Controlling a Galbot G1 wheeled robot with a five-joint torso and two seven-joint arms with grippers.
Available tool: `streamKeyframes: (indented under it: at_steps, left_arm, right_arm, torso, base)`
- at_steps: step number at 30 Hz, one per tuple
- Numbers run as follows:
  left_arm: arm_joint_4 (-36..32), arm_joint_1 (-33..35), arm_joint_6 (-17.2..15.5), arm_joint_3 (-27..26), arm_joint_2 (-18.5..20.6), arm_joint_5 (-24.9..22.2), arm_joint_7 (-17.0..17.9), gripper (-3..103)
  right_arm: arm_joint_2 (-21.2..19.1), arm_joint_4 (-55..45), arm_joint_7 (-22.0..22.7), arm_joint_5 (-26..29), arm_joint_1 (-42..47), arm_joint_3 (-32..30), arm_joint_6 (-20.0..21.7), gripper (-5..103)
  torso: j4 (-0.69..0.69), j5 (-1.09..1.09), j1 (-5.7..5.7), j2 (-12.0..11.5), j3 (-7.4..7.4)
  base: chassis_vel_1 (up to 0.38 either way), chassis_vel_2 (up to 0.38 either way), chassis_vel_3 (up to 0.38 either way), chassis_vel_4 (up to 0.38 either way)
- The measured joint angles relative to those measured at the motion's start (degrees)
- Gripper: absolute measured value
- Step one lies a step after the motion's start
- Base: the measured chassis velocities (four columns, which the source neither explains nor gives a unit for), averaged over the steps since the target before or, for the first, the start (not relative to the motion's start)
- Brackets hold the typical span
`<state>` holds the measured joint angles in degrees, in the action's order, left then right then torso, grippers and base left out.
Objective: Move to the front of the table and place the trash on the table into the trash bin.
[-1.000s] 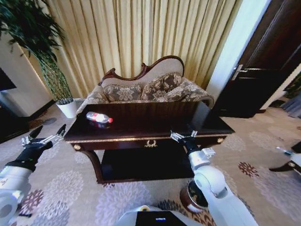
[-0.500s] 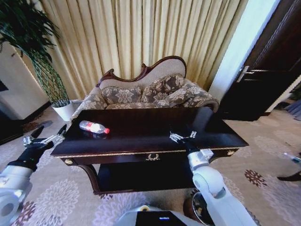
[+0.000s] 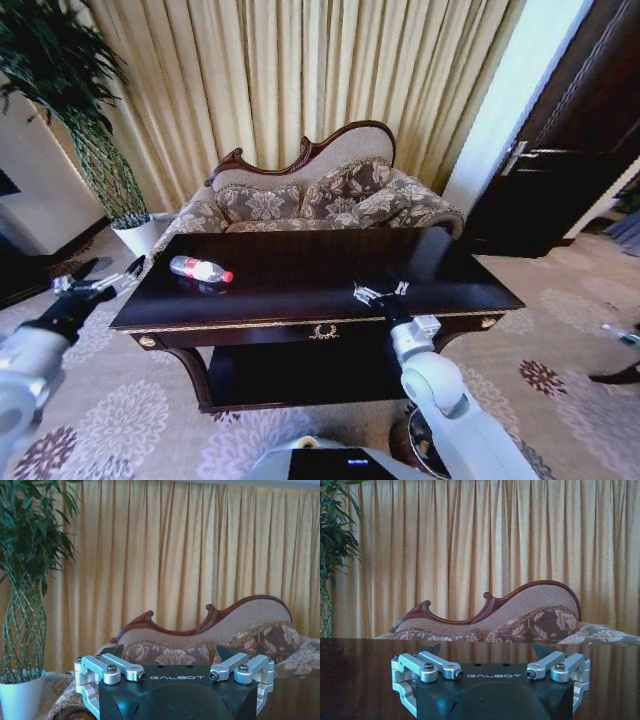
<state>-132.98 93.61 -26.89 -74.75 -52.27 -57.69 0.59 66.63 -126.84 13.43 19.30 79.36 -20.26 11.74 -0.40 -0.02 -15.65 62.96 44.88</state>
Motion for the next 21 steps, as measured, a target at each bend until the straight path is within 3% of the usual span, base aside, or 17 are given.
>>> streamKeyframes:
  at_steps: [1,2,4,5,7,8,10,11,12,13,14,16,18,21]
  left_arm:
    - [0.6,-1.2,-1.2,1.0,2.1,-2.0,2.7,100]
    - [0.6,-1.2,-1.2,1.0,2.1,-2.0,2.7,100]
    - [1.3,-4.1,-4.8,3.5,5.6,-7.4,10.3,100]
    - [1.3,-4.1,-4.8,3.5,5.6,-7.4,10.3,100]
    - [2.0,-7.4,-8.0,5.8,8.3,-12.8,16.7,100]
    - [2.0,-7.4,-8.0,5.8,8.3,-12.8,16.7,100]
    - [4.9,-11.5,-11.3,8.7,12.3,-17.9,19.0,100]
    - [4.9,-11.5,-11.3,8.7,12.3,-17.9,19.0,100]
    - [6.2,-13.5,-12.0,10.6,14.0,-20.4,21.3,100]
    - [7.6,-16.6,-12.4,13.8,16.1,-26.0,25.9,100]
    - [7.6,-16.6,-12.4,13.8,16.1,-26.0,25.9,100]
    - [8.9,-21.7,-12.8,19.7,17.9,-34.2,34.5,100]
    - [9.0,-22.7,-12.8,20.7,18.0,-35.3,35.8,100]
    - [9.8,-31.1,-13.1,28.7,18.5,-44.9,45.1,100]
  right_arm:
    - [0.1,0.1,0.0,0.0,0.1,0.0,0.0,100]
    - [0.1,0.1,0.0,0.0,0.1,0.0,0.0,100]
    - [0.2,0.4,0.1,0.0,0.1,0.0,-0.2,100]
    - [0.2,0.4,0.1,0.0,0.1,0.0,-0.2,100]
    - [0.4,0.7,0.1,-0.1,0.0,0.1,-0.3,100]
    - [0.4,0.7,0.1,-0.1,0.0,0.1,-0.3,100]
    - [0.6,0.9,0.2,-0.1,0.2,0.2,-0.4,100]
    - [0.6,0.9,0.2,-0.1,0.2,0.2,-0.4,100]
    - [0.7,1.1,0.3,-0.2,0.2,0.2,-0.6,100]
    - [0.8,1.5,0.3,-0.3,0.2,0.2,-0.8,100]
    - [0.8,1.5,0.3,-0.3,0.2,0.2,-0.8,100]
    - [1.0,2.2,0.3,-0.5,0.2,0.3,-1.1,100]
    - [1.1,2.3,0.3,-0.6,0.1,0.3,-1.2,100]
    - [1.6,3.4,0.3,-1.1,-0.1,1.0,-1.5,100]
  torso:
    - [0.00,0.00,0.00,0.0,0.00]
    - [0.00,0.00,0.00,0.0,0.00]
    - [-0.01,0.01,0.01,0.0,0.00]
    - [-0.01,0.01,0.01,0.0,0.00]
    - [-0.02,0.02,0.00,0.0,0.00]
    - [-0.02,0.02,0.00,0.0,0.00]
    - [0.01,0.01,0.00,0.0,0.00]
    - [0.01,0.01,0.00,0.0,0.00]
    - [0.01,0.01,0.00,0.0,0.00]
    - [0.00,0.02,0.00,0.0,0.00]
    - [0.00,0.02,0.00,0.0,0.00]
    - [-0.01,0.00,0.00,0.0,0.01]
    - [-0.02,0.01,0.00,0.0,0.00]
    - [0.00,0.02,0.00,0.0,0.01]
  base:
    - [0.000,0.000,0.000,0.000]
    - [0.000,0.000,0.000,0.000]
    - [0.000,0.000,0.000,0.000]
    - [0.000,0.000,0.000,0.000]
    - [0.000,0.000,0.000,0.000]
    - [0.000,0.000,0.000,0.000]
    - [0.000,0.000,0.000,0.000]
    - [0.000,0.000,0.000,0.000]
    - [0.000,0.000,0.000,0.000]
    - [0.000,0.000,0.000,0.000]
    - [0.000,0.000,0.000,0.000]
    - [0.000,0.000,0.000,0.000]
    - [0.000,0.000,0.000,0.000]
    - [0.000,0.000,0.000,0.000]
